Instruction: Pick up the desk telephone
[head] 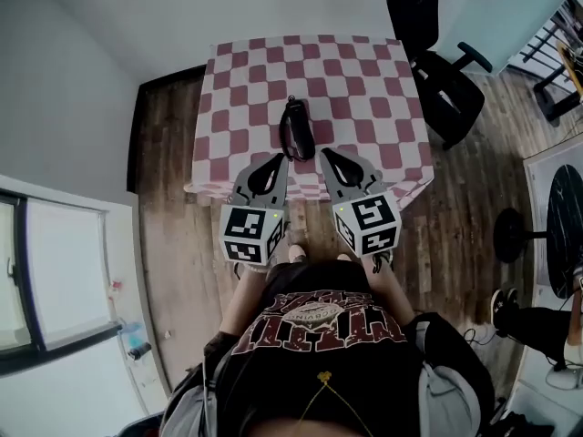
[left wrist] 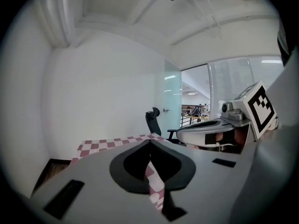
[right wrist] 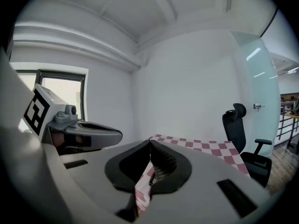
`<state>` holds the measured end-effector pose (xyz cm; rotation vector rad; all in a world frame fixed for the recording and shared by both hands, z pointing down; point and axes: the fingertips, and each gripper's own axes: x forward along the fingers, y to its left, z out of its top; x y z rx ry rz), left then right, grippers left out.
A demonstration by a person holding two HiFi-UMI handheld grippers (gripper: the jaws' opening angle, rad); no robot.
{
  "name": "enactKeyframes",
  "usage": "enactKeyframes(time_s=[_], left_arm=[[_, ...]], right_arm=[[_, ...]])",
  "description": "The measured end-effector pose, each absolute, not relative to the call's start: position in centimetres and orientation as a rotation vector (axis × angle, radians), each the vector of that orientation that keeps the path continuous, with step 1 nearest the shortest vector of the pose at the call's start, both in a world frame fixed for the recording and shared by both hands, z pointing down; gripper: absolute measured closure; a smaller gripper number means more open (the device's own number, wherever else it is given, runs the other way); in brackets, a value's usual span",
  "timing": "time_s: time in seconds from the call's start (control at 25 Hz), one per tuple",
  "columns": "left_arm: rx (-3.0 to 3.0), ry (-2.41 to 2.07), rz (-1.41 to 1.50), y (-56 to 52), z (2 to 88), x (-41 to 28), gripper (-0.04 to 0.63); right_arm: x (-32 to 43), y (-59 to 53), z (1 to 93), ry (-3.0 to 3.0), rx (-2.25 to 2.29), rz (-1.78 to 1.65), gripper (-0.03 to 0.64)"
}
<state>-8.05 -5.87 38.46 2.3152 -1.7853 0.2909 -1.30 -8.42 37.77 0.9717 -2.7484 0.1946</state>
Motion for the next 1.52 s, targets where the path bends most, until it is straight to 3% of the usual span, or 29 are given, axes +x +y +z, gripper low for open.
enactKeyframes(time_s=[0.84,1.52], left_arm=[[2.333,-1.654,0.319,-8.7,41.2,-12.1,0.588],[2.263,-1.695,0.34,-18.6,41.3,-13.4,0.588]], right_arm=[[-5.4,-11.1,40.5,-2.662,1.051,0.267,0.597],[-7.5,-21.4,40.9,-2.677,0.931,0.303,0.598]])
